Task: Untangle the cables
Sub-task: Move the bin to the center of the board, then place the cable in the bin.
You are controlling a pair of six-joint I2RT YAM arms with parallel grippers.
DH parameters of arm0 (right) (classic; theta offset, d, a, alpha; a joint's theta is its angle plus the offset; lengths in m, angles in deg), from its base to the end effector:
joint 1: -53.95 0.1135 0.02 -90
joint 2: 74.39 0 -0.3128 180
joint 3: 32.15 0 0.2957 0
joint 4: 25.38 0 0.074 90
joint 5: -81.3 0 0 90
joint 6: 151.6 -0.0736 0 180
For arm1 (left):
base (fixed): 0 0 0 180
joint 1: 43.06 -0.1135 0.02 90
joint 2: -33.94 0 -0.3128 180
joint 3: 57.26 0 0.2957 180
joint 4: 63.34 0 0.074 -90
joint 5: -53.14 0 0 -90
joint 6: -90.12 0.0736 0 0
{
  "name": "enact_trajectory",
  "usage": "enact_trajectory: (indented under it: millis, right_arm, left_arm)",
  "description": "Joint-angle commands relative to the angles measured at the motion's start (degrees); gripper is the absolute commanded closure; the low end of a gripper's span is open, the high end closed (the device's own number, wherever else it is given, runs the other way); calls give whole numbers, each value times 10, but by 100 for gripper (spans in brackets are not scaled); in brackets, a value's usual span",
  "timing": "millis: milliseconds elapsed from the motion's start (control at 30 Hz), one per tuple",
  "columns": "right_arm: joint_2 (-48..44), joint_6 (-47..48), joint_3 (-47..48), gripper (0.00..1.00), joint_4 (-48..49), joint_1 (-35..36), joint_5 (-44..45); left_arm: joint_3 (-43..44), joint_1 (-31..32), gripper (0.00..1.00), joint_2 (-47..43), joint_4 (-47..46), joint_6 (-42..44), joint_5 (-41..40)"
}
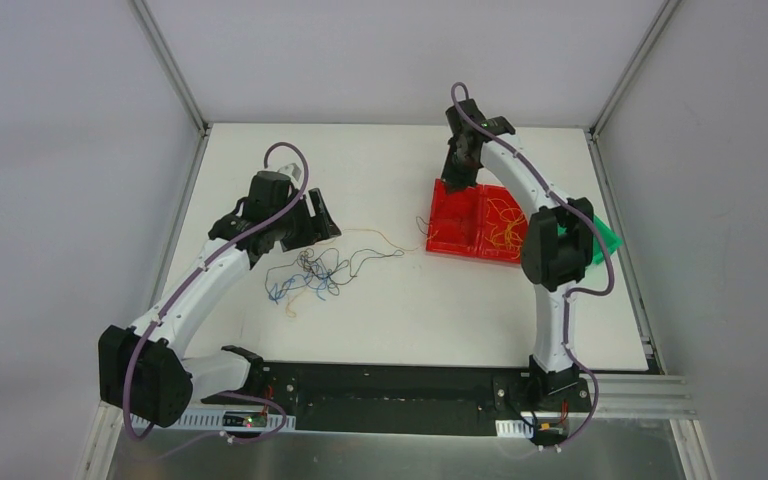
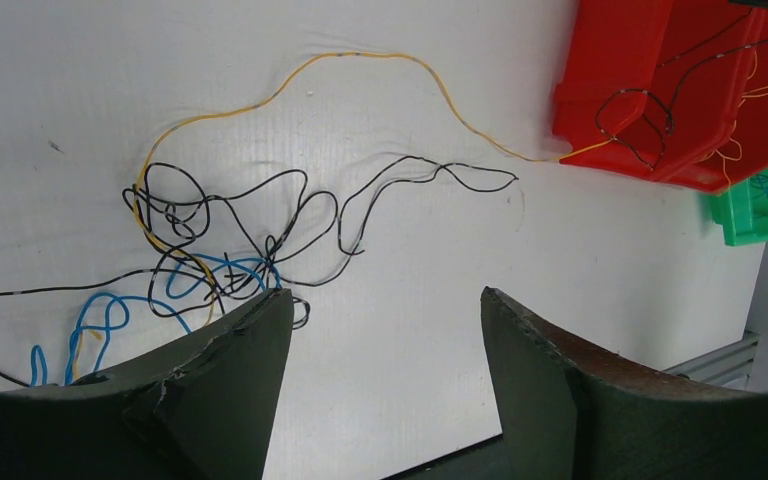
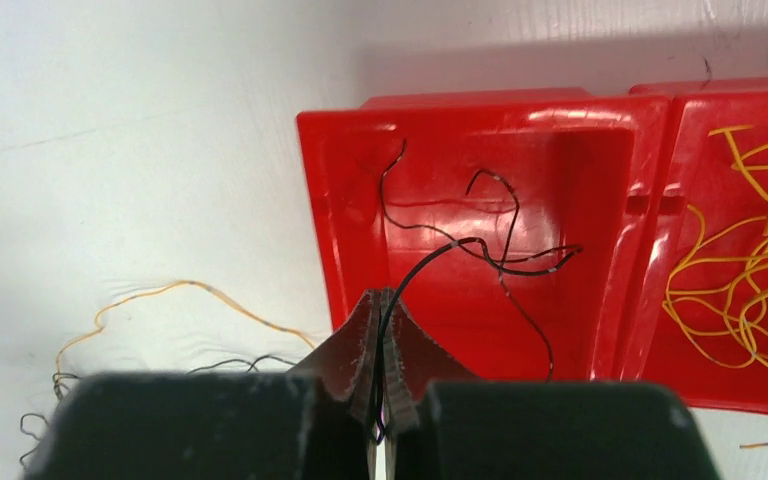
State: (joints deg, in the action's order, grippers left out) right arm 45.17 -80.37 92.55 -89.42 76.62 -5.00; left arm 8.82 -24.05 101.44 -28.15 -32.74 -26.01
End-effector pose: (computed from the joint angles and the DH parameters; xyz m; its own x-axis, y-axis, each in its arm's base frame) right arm 0.5047 0.2057 0.2858 -0.8620 -0.0120 -0.5068 -0.0808 0.9902 0.1139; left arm 0.2917 -0.1152 0.3079 -0.7247 -0.3139 -0.6134 0.0828 0.8440 -0.5298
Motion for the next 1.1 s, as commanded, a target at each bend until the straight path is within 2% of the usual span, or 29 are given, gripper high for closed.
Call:
enact_trajectory:
  millis: [0, 200, 400, 600, 733, 867, 1067]
  right_arm:
    - [35, 15, 40, 100, -27, -22, -5]
    - [33, 40, 17, 100, 21, -68, -118]
    - [0, 65, -22, 100, 37, -87, -147]
    - [-27, 78, -35, 100, 35, -101, -108]
    - [-26, 62, -30, 100, 30, -104, -43]
    - [-37, 49, -52, 100, 61, -101, 29]
    - [-51, 62, -96, 100, 108, -70, 62]
  left_arm:
    - [-1, -5, 29, -12, 13, 16, -8]
    - [4, -5, 29, -19, 21, 17, -12]
    - [4, -5, 29, -21, 26, 18, -15]
    - [14, -5, 29, -22, 36, 24, -11]
    - [14, -5, 29, -32, 42, 25, -9]
    - [14, -4, 29, -40, 47, 26, -11]
    - [18, -5, 29, -39, 52, 26, -12]
